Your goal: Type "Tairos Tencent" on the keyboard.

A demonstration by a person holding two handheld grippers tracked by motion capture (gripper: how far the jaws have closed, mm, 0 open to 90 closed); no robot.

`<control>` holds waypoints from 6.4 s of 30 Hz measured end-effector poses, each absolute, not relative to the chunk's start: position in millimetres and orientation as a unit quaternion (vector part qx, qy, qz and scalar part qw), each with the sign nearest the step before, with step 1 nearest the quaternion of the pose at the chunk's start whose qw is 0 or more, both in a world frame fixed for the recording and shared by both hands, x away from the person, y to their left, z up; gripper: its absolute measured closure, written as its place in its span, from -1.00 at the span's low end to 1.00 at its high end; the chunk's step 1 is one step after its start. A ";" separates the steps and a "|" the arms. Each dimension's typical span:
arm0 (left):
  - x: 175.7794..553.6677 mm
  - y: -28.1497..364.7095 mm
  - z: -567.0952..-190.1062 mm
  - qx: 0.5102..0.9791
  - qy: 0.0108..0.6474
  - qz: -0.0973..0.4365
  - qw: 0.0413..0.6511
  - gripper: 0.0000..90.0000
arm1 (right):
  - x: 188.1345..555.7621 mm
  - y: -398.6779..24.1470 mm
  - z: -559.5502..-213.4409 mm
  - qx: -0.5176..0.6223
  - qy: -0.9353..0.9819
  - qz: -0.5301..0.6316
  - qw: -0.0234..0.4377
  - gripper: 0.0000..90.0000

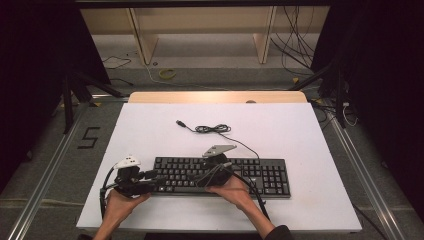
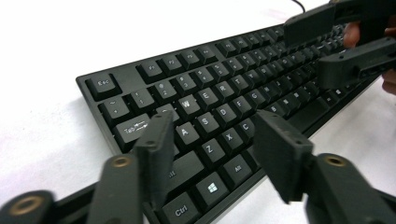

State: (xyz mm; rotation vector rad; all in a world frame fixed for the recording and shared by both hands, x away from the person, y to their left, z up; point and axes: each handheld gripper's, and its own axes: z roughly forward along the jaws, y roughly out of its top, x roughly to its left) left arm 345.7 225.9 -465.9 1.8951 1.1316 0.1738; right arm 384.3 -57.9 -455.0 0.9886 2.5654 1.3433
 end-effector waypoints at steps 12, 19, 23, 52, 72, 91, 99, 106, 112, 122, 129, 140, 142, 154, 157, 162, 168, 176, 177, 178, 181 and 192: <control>347.1 225.2 -469.3 0.782 0.456 0.071 0.419 0.76 | 390.6 -42.4 -453.4 0.313 0.845 0.433 0.039 0.22; 349.5 224.9 -472.5 0.792 0.451 0.068 0.405 0.98 | 395.7 -35.0 -455.9 0.314 0.848 0.425 0.044 0.56; 350.8 224.5 -473.8 0.794 0.452 0.065 0.402 0.98 | 399.4 -31.3 -459.8 0.317 0.850 0.419 0.046 0.81; 355.3 226.3 -478.4 0.798 0.460 0.054 0.386 0.98 | 407.6 -22.1 -472.8 0.327 0.859 0.391 0.047 1.00; 355.8 225.4 -480.3 0.801 0.462 0.052 0.377 0.98 | 407.7 -19.1 -478.5 0.334 0.863 0.376 0.050 1.00; 354.2 222.3 -469.9 0.779 0.441 0.053 0.442 0.32 | 402.0 -42.7 -462.6 0.339 0.834 0.434 0.031 0.63; 356.4 218.1 -467.4 0.775 0.442 0.059 0.448 0.05 | 397.2 -51.0 -458.9 0.338 0.829 0.446 0.026 0.29; 360.8 216.0 -465.5 0.767 0.450 0.062 0.453 -0.16 | 391.0 -57.9 -455.4 0.336 0.828 0.448 0.025 0.01; 365.8 214.6 -464.0 0.764 0.455 0.065 0.453 -0.20 | 383.5 -63.7 -451.7 0.334 0.825 0.455 0.024 -0.12; 375.0 205.7 -464.3 0.772 0.453 0.062 0.442 0.04 | 373.5 -73.3 -450.6 0.329 0.823 0.462 0.020 -0.24; 382.3 194.8 -465.7 0.789 0.440 0.057 0.426 0.43 | 369.6 -79.7 -450.5 0.328 0.822 0.464 0.021 -0.30; 390.1 184.1 -470.1 0.805 0.426 0.057 0.408 0.95 | 365.1 -85.6 -453.6 0.327 0.823 0.463 0.024 -0.32; 391.4 183.2 -470.5 0.806 0.427 0.057 0.405 0.98 | 364.6 -86.0 -453.7 0.327 0.823 0.463 0.024 -0.33; 397.3 178.0 -473.8 0.811 0.430 0.058 0.392 0.98 | 362.3 -86.5 -453.6 0.324 0.823 0.466 0.027 -0.34; 398.0 176.5 -476.7 0.813 0.431 0.056 0.387 0.98 | 362.2 -86.2 -453.8 0.323 0.823 0.466 0.027 -0.33; 398.5 175.3 -477.8 0.813 0.437 0.050 0.382 0.99 | 362.2 -86.1 -453.8 0.324 0.823 0.466 0.028 -0.33; 397.6 175.6 -476.2 0.812 0.435 0.056 0.385 0.98 | 363.0 -85.9 -454.4 0.326 0.823 0.463 0.031 -0.31; 393.7 181.2 -468.3 0.802 0.437 0.050 0.404 0.73 | 364.5 -85.8 -455.3 0.328 0.823 0.462 0.032 -0.25; 393.0 181.7 -467.4 0.801 0.436 0.048 0.408 0.70 | 364.7 -85.8 -455.4 0.329 0.823 0.463 0.033 -0.24; 392.2 182.3 -466.3 0.801 0.435 0.046 0.409 0.67 | 364.9 -85.9 -455.4 0.329 0.823 0.463 0.033 -0.21; 389.8 182.6 -464.6 0.799 0.431 0.040 0.417 0.56 | 365.3 -85.7 -455.6 0.329 0.823 0.462 0.032 -0.12; 381.7 184.3 -460.9 0.798 0.423 0.030 0.428 0.11 | 366.5 -83.2 -457.6 0.324 0.830 0.454 0.033 0.39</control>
